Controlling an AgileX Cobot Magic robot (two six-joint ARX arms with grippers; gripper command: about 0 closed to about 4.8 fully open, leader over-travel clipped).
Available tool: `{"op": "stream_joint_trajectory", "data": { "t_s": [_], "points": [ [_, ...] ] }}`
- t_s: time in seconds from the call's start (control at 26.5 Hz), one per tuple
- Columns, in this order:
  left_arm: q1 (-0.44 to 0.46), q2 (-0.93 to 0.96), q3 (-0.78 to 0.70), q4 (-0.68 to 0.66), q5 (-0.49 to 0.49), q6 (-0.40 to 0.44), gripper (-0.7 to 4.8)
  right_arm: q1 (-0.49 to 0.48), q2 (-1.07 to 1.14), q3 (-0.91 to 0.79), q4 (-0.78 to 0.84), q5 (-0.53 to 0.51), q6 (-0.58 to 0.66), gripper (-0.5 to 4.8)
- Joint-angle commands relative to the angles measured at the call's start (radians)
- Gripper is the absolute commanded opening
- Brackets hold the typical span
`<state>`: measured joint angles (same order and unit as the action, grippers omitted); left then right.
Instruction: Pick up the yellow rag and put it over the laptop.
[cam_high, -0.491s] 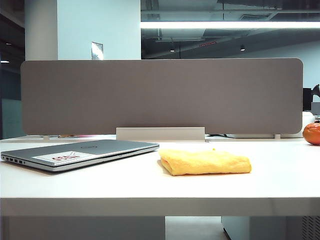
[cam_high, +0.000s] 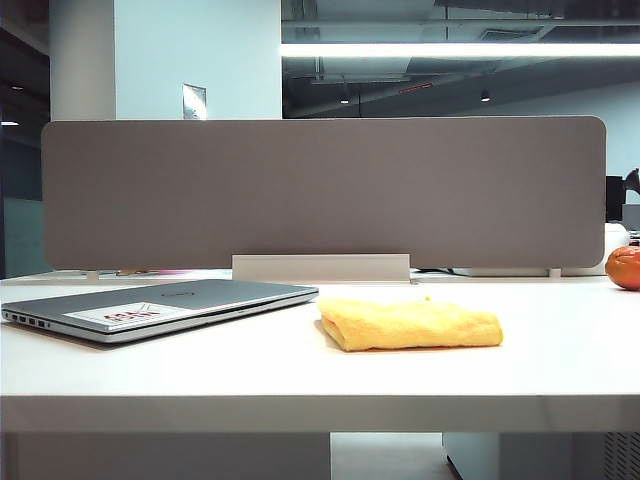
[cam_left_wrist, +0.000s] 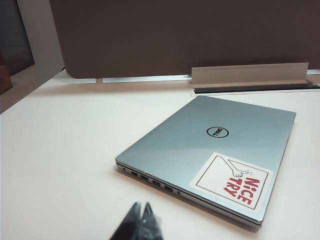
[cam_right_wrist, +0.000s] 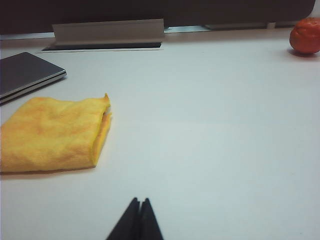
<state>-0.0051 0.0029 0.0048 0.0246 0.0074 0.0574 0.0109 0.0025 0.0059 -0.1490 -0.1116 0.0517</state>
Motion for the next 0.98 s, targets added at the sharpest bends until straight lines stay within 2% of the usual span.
{"op": "stream_joint_trajectory", "data": {
  "t_s": [0.04, 0.11, 0.3, 0.49, 0.72, 0.83, 0.98],
  "points": [
    [0.000, 0.001, 0.003, 0.010, -0.005, 0.006, -0.06, 0.000, -0.001, -0.004, 0.012, 0.005, -0.004, -0.06],
    [0.000, 0.001, 0.003, 0.017, -0.011, 0.005, -0.06, 0.000, -0.002, -0.004, 0.014, 0.005, -0.004, -0.06],
    [0.000, 0.001, 0.003, -0.009, -0.011, -0.068, -0.06, 0.000, -0.002, -0.004, 0.019, 0.005, -0.002, -0.06],
    [0.000, 0.001, 0.005, -0.017, -0.008, -0.071, -0.06, 0.000, -0.001, -0.004, 0.013, -0.007, 0.013, -0.06],
    [0.000, 0.001, 0.006, -0.018, 0.007, -0.093, -0.06, 0.001, -0.001, -0.004, 0.011, -0.150, 0.034, -0.06],
    [0.000, 0.001, 0.010, -0.018, 0.048, -0.095, -0.06, 0.001, -0.001, -0.004, 0.011, -0.230, 0.034, -0.06],
    [-0.001, 0.001, 0.025, -0.017, 0.096, -0.096, -0.06, 0.001, -0.001, -0.004, 0.012, -0.285, 0.034, -0.05]
  ]
}}
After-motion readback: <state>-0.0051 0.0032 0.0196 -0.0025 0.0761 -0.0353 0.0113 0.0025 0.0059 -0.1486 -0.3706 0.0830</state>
